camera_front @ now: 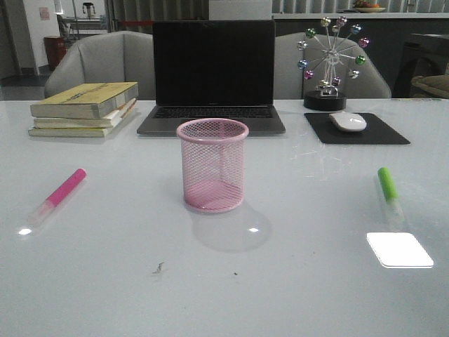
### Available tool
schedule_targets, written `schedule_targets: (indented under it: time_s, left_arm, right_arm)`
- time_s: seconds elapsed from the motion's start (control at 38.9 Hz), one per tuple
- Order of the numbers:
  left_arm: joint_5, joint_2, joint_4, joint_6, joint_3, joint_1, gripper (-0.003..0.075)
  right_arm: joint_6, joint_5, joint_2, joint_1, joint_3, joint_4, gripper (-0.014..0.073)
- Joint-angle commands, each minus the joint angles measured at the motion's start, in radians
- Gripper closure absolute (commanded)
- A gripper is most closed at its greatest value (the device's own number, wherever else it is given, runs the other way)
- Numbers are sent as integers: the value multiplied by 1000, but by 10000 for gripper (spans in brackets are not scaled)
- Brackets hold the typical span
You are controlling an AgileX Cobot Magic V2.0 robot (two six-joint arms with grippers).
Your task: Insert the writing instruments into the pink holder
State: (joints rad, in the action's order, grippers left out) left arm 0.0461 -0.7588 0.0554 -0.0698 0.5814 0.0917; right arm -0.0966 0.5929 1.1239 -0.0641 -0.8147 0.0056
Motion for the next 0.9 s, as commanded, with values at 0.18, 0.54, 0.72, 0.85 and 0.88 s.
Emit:
schedule_targets:
  time_s: [0.18,0.54,0.72,0.85,0.88]
  left_arm:
    - [-88,3,9,9,36,6,282]
    - [-88,3,9,9,36,6,282]
    - [-88,3,9,9,36,6,282]
    - [-90,3,7,9,36,6,282]
    - [-90,3,7,9,36,6,282]
  right_arm:
    - [1,118,349,-2,-311,4,116]
    - [1,220,651,-2,-558,49,116]
    - [1,211,747,-2,-601,49,116]
    - [1,196,803,-2,-605,49,116]
    - [1,194,812,-2,-605,49,116]
